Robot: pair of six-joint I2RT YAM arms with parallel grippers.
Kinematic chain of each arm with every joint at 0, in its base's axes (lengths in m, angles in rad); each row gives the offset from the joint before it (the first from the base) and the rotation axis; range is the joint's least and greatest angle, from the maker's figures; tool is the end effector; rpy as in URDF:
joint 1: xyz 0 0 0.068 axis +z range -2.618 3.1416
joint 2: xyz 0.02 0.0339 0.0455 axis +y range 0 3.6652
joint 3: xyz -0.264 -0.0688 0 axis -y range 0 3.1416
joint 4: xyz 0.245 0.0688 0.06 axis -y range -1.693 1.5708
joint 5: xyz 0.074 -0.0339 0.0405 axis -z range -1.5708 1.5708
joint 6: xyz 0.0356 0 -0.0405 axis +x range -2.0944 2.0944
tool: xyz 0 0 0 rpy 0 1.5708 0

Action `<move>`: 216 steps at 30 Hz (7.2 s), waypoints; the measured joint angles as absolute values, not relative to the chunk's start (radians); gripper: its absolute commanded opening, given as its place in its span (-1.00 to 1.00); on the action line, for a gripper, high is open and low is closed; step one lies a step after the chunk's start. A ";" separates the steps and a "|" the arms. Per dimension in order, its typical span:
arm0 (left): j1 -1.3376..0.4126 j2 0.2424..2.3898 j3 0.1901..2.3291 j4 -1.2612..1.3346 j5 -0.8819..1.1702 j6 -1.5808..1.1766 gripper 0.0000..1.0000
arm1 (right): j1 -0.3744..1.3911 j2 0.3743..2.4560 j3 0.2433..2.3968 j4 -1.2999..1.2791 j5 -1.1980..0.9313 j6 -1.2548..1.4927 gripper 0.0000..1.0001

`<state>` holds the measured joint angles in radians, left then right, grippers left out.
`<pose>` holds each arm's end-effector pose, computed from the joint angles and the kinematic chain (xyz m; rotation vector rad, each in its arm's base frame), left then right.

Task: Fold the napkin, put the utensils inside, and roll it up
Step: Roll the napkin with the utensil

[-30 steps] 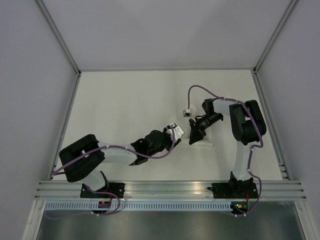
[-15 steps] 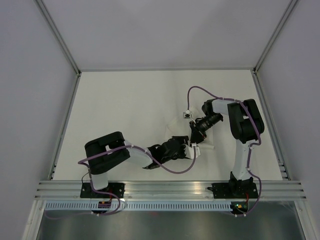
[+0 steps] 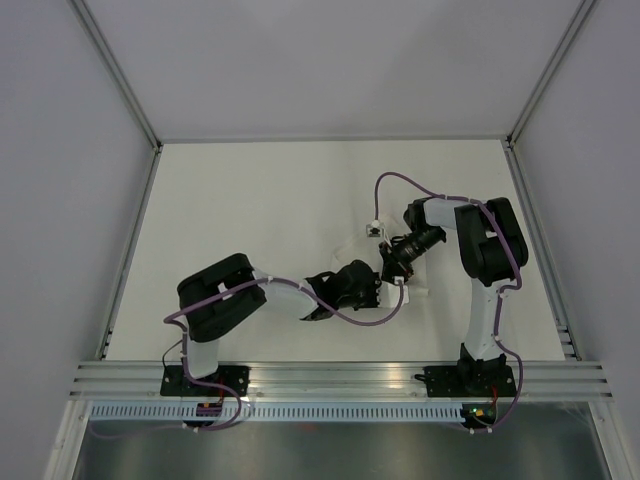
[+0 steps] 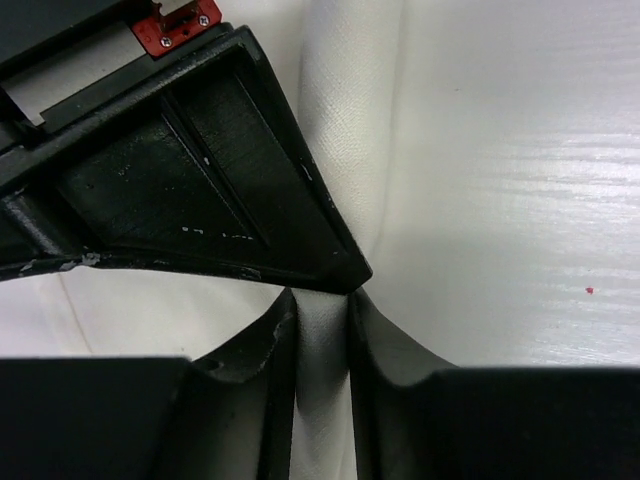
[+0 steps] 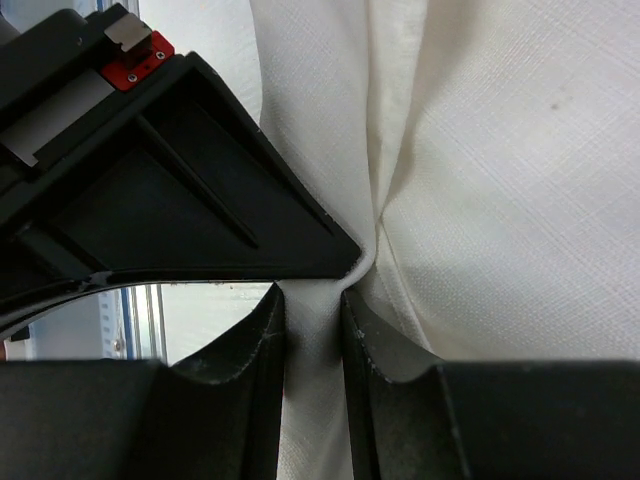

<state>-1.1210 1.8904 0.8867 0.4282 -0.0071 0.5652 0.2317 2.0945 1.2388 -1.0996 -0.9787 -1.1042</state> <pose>0.1642 -0.3395 0.1301 1.6124 1.4418 -0.3150 0.3074 0.1029 0.1095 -1.4263 2.2516 1.4977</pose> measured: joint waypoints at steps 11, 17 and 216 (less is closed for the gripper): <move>-1.055 1.917 1.021 0.204 0.176 0.481 -0.95 | 0.220 2.065 1.208 -1.061 -0.962 -1.063 -0.33; -1.007 1.941 1.071 0.155 0.296 0.424 -0.95 | 0.219 1.963 1.137 -0.981 -0.934 -0.996 0.14; -0.804 2.192 1.395 -0.139 0.885 -0.054 -0.95 | 0.142 1.053 0.583 -0.588 -0.741 -1.000 0.50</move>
